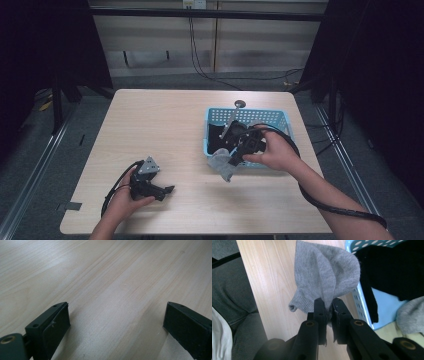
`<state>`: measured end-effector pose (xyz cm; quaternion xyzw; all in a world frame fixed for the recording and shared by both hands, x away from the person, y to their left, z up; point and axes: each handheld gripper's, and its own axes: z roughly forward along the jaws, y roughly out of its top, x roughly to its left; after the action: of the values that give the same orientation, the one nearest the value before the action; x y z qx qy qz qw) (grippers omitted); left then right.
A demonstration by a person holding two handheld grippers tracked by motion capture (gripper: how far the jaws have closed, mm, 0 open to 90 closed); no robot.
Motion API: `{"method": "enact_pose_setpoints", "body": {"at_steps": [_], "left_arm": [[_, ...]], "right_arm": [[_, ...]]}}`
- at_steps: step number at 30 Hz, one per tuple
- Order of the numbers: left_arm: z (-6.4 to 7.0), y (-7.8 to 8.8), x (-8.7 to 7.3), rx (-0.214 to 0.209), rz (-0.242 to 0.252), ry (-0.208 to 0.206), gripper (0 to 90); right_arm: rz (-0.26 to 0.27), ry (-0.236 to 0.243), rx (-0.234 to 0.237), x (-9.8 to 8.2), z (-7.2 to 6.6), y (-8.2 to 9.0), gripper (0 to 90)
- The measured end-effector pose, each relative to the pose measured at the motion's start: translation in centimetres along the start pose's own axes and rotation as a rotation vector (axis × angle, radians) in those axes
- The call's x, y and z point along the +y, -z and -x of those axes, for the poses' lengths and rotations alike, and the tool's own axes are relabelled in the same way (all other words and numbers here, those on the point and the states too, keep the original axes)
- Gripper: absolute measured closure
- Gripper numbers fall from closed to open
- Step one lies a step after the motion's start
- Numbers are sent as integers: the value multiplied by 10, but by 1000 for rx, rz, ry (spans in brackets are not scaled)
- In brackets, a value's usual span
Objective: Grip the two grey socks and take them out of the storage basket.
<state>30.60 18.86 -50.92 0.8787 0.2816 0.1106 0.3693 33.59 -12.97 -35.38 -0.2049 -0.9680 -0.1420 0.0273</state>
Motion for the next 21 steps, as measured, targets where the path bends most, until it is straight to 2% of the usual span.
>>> {"method": "enact_pose_setpoints", "body": {"at_steps": [21], "left_arm": [[0,0,0,0,0,0,61]], "right_arm": [[-27,25,19,5,-8,-45,820]]}}
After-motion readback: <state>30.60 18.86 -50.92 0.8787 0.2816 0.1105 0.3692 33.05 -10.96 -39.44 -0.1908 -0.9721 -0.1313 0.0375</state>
